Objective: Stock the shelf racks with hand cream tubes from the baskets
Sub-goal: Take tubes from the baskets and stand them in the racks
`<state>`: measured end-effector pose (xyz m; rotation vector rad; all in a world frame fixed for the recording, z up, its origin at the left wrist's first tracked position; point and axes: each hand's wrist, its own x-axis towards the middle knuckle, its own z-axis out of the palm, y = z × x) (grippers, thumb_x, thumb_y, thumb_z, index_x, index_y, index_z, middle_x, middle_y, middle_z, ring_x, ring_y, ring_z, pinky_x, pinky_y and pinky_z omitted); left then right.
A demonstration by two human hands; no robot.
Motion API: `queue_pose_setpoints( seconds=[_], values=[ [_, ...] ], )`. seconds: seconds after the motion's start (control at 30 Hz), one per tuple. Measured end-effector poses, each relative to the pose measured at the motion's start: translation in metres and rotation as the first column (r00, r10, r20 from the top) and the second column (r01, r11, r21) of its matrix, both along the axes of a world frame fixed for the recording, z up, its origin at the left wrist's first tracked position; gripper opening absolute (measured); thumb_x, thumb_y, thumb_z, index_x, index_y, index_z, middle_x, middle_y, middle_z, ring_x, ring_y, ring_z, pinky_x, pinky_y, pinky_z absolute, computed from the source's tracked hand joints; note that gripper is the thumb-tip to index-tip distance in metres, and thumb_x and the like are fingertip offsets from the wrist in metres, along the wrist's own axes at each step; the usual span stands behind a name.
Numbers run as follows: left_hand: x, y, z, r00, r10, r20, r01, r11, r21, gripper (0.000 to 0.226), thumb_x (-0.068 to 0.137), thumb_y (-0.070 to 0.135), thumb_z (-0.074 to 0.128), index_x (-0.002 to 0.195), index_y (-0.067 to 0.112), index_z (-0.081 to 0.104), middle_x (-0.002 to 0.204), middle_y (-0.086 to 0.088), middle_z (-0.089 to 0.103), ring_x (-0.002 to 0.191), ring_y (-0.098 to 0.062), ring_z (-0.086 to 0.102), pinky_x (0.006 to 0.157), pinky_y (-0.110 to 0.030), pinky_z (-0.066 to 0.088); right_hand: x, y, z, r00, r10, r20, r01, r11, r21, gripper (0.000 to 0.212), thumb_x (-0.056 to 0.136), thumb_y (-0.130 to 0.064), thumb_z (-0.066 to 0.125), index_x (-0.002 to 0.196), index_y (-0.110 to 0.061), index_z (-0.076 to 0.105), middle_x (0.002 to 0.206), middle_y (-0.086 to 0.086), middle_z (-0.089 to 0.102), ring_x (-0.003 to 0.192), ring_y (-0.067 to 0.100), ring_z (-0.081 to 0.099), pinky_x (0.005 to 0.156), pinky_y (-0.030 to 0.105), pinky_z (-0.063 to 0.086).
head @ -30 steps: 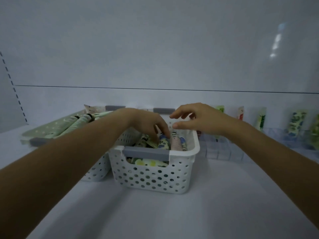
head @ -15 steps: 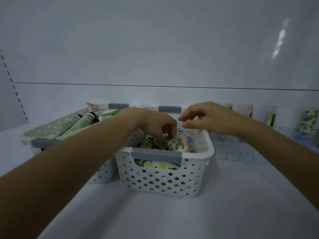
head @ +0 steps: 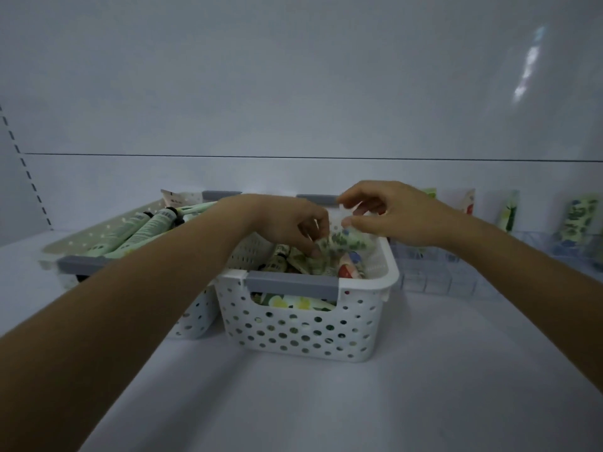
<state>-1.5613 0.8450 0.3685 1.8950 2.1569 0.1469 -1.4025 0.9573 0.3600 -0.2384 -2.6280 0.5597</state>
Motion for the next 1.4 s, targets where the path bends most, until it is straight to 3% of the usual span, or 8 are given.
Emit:
queue_pose_setpoints(
  seconds=[0.13, 0.27, 0.47, 0.8, 0.93, 1.1, 1.27, 1.4],
  values=[
    [-0.005, -0.001, 0.001, 0.981, 0.107, -0.159, -0.095, 0.992, 0.083, 0.029, 0.093, 0.031, 0.05, 0.114, 0.011, 0.048, 0.122, -0.008, 0.056, 0.106, -0.023, 0.054, 0.092, -0.033, 0.044, 0.002, 0.006, 0.003, 0.98, -0.085, -0.182, 0.055, 0.985, -0.162, 0.023, 0.093, -0.018, 0.05, 0.113, -0.03, 0.05, 0.109, -0.006, 0.057, 0.095, 0.015, 0.062, 0.081, 0.027, 0.052],
    [-0.005, 0.002, 0.001, 0.961, 0.179, -0.209, -0.146, 0.976, 0.163, 0.026, 0.098, 0.027, 0.042, 0.098, 0.002, 0.049, 0.098, -0.013, 0.054, 0.083, -0.023, 0.047, 0.072, -0.028, 0.033, 0.005, 0.001, 0.007, 0.975, -0.121, -0.188, 0.097, 0.987, -0.13, 0.029, 0.09, -0.02, 0.058, 0.118, -0.022, 0.051, 0.106, -0.006, 0.055, 0.091, 0.007, 0.058, 0.079, 0.021, 0.048],
    [-0.01, 0.004, 0.003, 0.952, 0.285, -0.111, -0.25, 0.934, 0.256, 0.03, 0.099, 0.023, 0.038, 0.082, 0.0, 0.046, 0.074, -0.013, 0.05, 0.072, -0.024, 0.045, 0.061, -0.029, 0.032, 0.004, -0.022, 0.018, 0.911, -0.088, 0.404, 0.046, 0.993, 0.113, 0.019, 0.088, -0.042, 0.054, 0.094, -0.028, 0.065, 0.091, -0.008, 0.068, 0.085, 0.014, 0.061, 0.082, 0.033, 0.047],
    [-0.008, 0.001, 0.004, 0.948, 0.316, 0.02, -0.311, 0.917, 0.25, 0.03, 0.099, 0.022, 0.04, 0.084, -0.002, 0.052, 0.082, -0.019, 0.054, 0.072, -0.024, 0.049, 0.067, -0.028, 0.037, -0.028, -0.046, 0.028, 0.65, -0.206, 0.732, 0.037, 0.97, 0.24, 0.046, 0.082, -0.038, 0.065, 0.124, -0.022, 0.054, 0.118, -0.002, 0.061, 0.083, 0.005, 0.051, 0.063, 0.015, 0.037],
    [-0.007, 0.0, 0.006, 0.937, 0.333, 0.108, -0.349, 0.903, 0.25, 0.028, 0.099, 0.021, 0.039, 0.089, -0.002, 0.053, 0.091, -0.022, 0.06, 0.081, -0.031, 0.059, 0.073, -0.035, 0.046, -0.025, -0.039, 0.023, 0.773, -0.206, 0.6, 0.112, 0.975, 0.191, 0.044, 0.083, -0.031, 0.064, 0.125, -0.028, 0.049, 0.12, -0.004, 0.052, 0.096, 0.012, 0.049, 0.074, 0.023, 0.04],
    [-0.005, -0.002, 0.011, 0.885, 0.304, 0.353, -0.418, 0.852, 0.314, 0.027, 0.099, 0.02, 0.04, 0.107, -0.003, 0.052, 0.094, -0.014, 0.06, 0.082, -0.025, 0.059, 0.078, -0.037, 0.052, -0.013, -0.025, 0.029, 0.978, -0.131, 0.162, 0.173, 0.943, -0.283, 0.025, 0.085, -0.024, 0.061, 0.11, -0.023, 0.057, 0.091, -0.004, 0.056, 0.083, 0.01, 0.056, 0.073, 0.024, 0.048],
    [0.003, -0.005, 0.023, 0.806, 0.229, 0.545, -0.447, 0.84, 0.308, 0.015, 0.097, 0.021, 0.043, 0.091, 0.011, 0.052, 0.086, -0.003, 0.058, 0.073, -0.012, 0.058, 0.079, -0.028, 0.051, 0.014, -0.014, 0.043, 0.981, -0.162, -0.108, 0.051, 0.747, -0.663, 0.03, 0.087, -0.017, 0.063, 0.114, -0.014, 0.052, 0.09, 0.008, 0.066, 0.073, 0.014, 0.067, 0.072, 0.026, 0.058],
    [0.021, 0.0, 0.04, 0.844, 0.199, 0.498, -0.396, 0.858, 0.327, 0.014, 0.097, 0.019, 0.045, 0.096, 0.008, 0.052, 0.088, -0.005, 0.059, 0.074, -0.014, 0.059, 0.081, -0.03, 0.051, 0.045, -0.004, 0.047, 0.929, -0.261, -0.264, -0.004, 0.702, -0.712, 0.026, 0.086, -0.017, 0.063, 0.109, -0.008, 0.052, 0.086, 0.008, 0.065, 0.07, 0.014, 0.064, 0.06, 0.022, 0.057]
  ],
)
